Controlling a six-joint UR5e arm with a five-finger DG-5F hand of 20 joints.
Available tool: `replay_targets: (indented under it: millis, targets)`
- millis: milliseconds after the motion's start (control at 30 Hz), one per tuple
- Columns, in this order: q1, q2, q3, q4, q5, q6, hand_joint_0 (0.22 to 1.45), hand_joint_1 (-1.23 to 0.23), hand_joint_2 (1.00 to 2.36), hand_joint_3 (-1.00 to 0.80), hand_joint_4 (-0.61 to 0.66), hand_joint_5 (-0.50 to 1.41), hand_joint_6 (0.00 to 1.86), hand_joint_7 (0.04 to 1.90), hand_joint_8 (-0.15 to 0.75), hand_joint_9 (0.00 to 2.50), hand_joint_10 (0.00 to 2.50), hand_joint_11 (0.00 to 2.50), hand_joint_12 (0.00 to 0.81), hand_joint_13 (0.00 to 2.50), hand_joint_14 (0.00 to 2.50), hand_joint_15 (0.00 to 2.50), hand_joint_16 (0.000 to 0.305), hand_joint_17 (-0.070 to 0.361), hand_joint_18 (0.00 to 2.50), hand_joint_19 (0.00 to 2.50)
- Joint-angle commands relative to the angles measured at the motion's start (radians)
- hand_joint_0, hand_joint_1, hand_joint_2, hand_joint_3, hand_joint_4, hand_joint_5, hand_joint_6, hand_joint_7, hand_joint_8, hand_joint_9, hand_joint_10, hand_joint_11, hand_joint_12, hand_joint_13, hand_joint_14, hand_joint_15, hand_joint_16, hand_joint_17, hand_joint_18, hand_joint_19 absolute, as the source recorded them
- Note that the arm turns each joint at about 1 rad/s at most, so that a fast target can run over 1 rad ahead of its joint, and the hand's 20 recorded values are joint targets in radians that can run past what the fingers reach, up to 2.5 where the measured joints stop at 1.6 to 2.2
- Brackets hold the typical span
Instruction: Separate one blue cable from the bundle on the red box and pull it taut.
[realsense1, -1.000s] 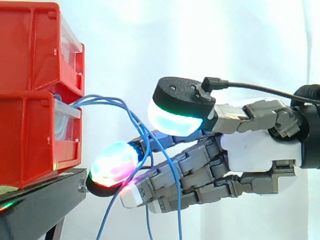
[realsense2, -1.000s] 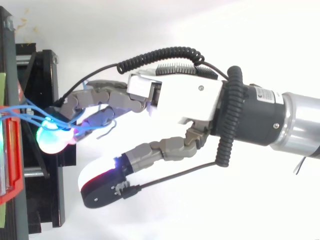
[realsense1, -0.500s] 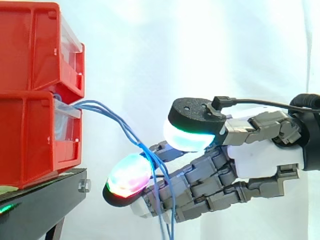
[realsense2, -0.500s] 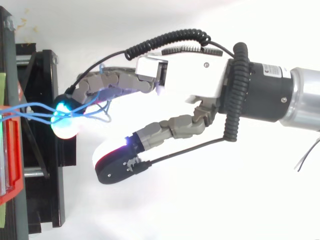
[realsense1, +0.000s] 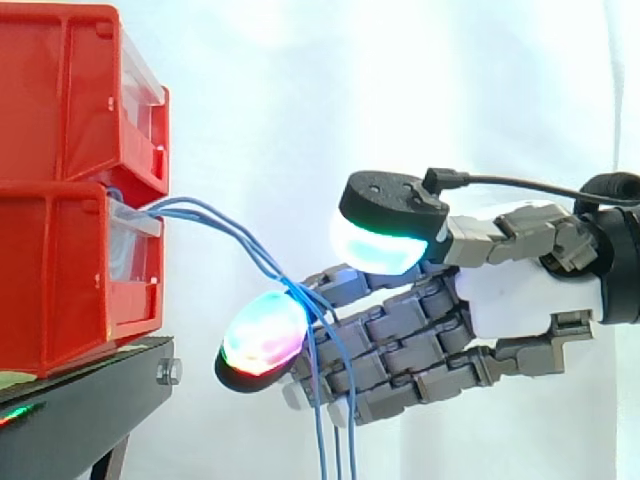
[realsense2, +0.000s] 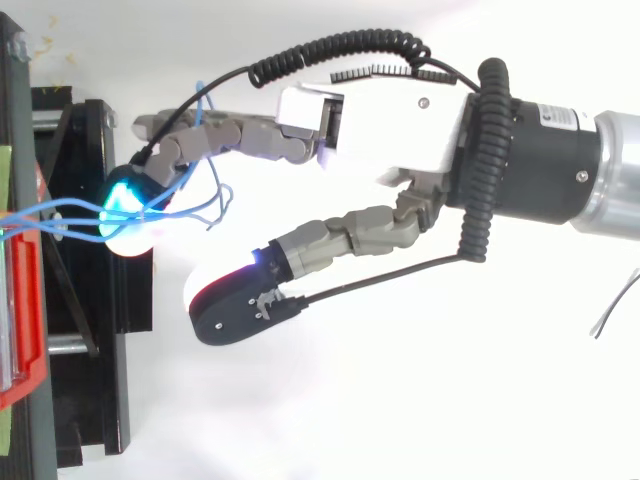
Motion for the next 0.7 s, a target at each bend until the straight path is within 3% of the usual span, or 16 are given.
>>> replay_targets:
  millis: [0, 200, 333, 600, 667]
  targets:
    - [-0.007, 0.0, -0.025, 0.008, 0.002, -0.002, 0.47, -0.56, 1.0, -0.5, 0.06, -0.28, 0.5, 0.65, 0.172, 0.0, 0.0, 0.0, 0.323, 0.0, 0.0, 0.05, 0.057, 0.128, 0.0, 0.08]
    - [-0.018, 0.0, -0.055, 0.096, -0.001, 0.007, 0.46, -0.56, 1.0, -0.5, 0.06, -0.3, 0.5, 0.64, 0.171, 0.0, 0.0, 0.0, 0.325, 0.0, 0.0, 0.05, 0.059, 0.133, 0.0, 0.07]
    - [-0.035, -0.001, -0.129, 0.244, -0.001, 0.077, 0.45, -0.57, 1.0, -0.5, 0.04, -0.3, 0.5, 0.65, 0.168, 0.0, 0.0, 0.0, 0.326, 0.0, 0.0, 0.05, 0.065, 0.145, 0.0, 0.05]
    - [-0.042, -0.001, -0.138, 0.263, -0.016, 0.125, 0.47, -0.65, 1.0, -0.5, 0.07, -0.3, 0.5, 0.67, 0.178, 0.0, 0.0, 0.0, 0.326, 0.0, 0.0, 0.07, 0.067, 0.151, 0.0, 0.07]
    - [-0.045, -0.012, -0.138, 0.274, -0.016, 0.168, 0.47, -0.66, 1.0, -0.5, 0.08, -0.29, 0.5, 0.68, 0.18, 0.0, 0.0, 0.0, 0.32, 0.0, 0.0, 0.08, 0.066, 0.148, 0.0, 0.09]
